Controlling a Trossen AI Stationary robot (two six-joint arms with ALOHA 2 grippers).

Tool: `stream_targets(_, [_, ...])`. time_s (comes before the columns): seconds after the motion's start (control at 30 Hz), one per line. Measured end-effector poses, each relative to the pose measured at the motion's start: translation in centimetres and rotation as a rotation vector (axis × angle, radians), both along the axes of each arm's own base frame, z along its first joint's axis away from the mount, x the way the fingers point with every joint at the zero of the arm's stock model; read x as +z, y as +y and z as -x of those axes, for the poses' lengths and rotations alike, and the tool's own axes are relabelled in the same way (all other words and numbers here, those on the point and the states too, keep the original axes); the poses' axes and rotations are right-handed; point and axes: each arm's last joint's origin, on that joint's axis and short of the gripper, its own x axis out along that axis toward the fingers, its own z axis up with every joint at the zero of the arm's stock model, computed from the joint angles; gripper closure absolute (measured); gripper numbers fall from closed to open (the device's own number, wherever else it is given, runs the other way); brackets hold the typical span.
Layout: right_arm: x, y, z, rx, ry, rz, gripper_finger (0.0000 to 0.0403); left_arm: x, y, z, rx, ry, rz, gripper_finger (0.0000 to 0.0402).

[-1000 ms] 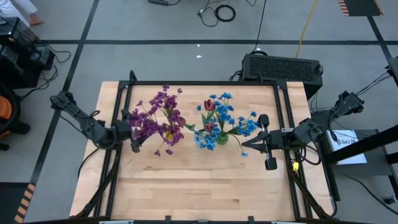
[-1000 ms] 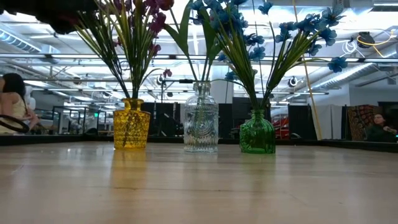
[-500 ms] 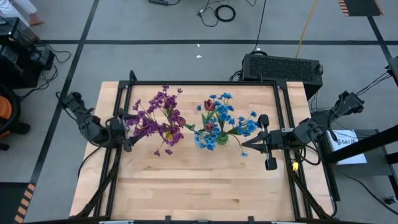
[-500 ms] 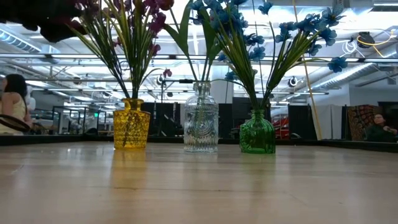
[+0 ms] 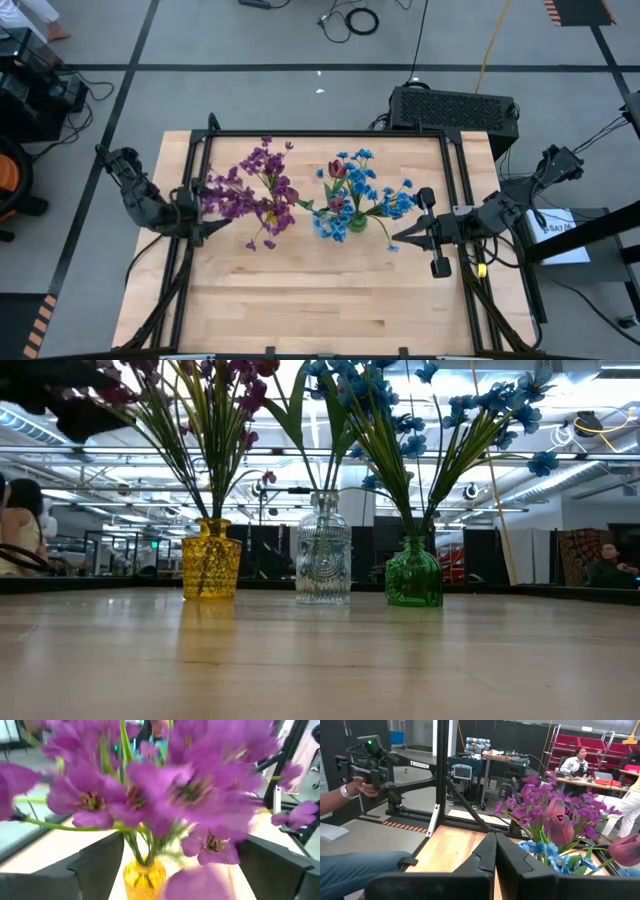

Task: Sort flowers into vase by color
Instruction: Put the purple flowers into the yellow vase

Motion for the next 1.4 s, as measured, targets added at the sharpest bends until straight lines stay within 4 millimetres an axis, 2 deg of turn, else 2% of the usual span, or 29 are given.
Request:
stream_targets(0.13, [0.0, 0.2, 0.1, 0.013, 0.000, 0.000, 0.0402, -0.3, -0.2, 0.0, -0.059, 0.019, 0.078, 0.0060])
stream_targets(0.3, [0.0, 0.2, 0.1, 0.013, 0.000, 0.000, 0.0402, -0.3, -0.7, 0.0, -0.216, 0.036, 0.117, 0.0125])
stream_targets(0.53, [0.0, 0.2, 0.1, 0.013, 0.000, 0.002, 0.0402, -1.8, -1.1, -0.4, -0.228, 0.070, 0.108, 0.0192])
stream_targets(0.73, [0.0, 0.2, 0.1, 0.013, 0.000, 0.000, 0.0402, -4.1, -1.5, -1.1, -0.131, 0.033, 0.097, 0.0209])
stream_targets(1.0, [0.0, 0.2, 0.1, 0.013, 0.000, 0.001, 0.0402, -5.4, -2.1, -1.6, -0.125, -0.067, 0.075, 0.0210])
stream_targets(1.17, [-0.1, 0.2, 0.1, 0.014, 0.005, 0.004, 0.0402, -3.5, -1.9, -1.5, -0.105, -0.128, 0.016, 0.0210])
stream_targets(1.3, [-0.1, 0.2, 0.1, 0.014, 0.005, 0.004, 0.0402, -1.6, -1.0, -1.1, 0.082, -0.170, 0.056, 0.0210])
stream_targets(1.4, [-0.1, 0.2, 0.1, 0.014, 0.006, 0.000, 0.0402, -0.7, -0.7, -0.9, 0.105, -0.166, 0.048, 0.0210])
